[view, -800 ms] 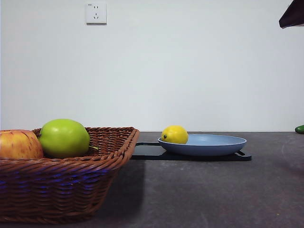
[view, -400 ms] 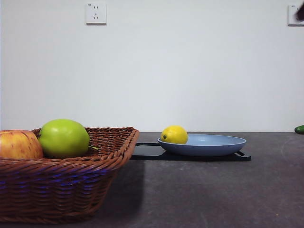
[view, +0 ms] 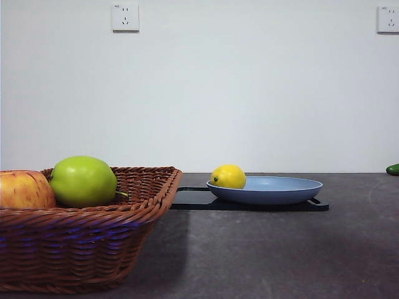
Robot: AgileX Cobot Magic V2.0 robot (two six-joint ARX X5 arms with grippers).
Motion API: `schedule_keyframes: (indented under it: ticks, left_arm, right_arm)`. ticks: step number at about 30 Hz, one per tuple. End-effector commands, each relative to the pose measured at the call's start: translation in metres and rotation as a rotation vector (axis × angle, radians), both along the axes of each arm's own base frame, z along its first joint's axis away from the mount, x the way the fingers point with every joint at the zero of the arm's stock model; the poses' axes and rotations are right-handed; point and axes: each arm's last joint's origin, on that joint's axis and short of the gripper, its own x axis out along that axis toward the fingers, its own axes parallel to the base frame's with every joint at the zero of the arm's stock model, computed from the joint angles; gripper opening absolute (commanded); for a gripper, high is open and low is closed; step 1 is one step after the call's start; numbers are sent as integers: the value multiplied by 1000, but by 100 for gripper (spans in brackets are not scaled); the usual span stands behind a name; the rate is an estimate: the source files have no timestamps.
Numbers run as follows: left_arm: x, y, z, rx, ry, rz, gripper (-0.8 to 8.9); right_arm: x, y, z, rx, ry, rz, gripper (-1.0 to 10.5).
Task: Take the lemon from the basket,put the lemon in the plate,hand out the plate
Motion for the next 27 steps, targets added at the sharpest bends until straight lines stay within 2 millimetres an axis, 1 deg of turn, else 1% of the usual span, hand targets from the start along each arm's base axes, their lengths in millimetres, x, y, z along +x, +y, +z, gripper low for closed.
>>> schedule_keyframes:
  ticks: [1, 4, 6, 27]
  left_arm:
    - [0, 0, 0, -7, -10, 4, 9]
    - [0, 0, 0, -8, -10, 3, 9]
    - [0, 0, 0, -8, -10, 3, 9]
    - [0, 0, 0, -8, -10, 3, 9]
  right_arm:
    - [0, -2, -11, 4, -1, -14, 3]
    - [-1, -2, -22, 3, 5, -21, 3]
    - [-2, -2, -26, 0, 13, -24, 3]
    - [-2, -3, -25, 2, -2, -27, 3]
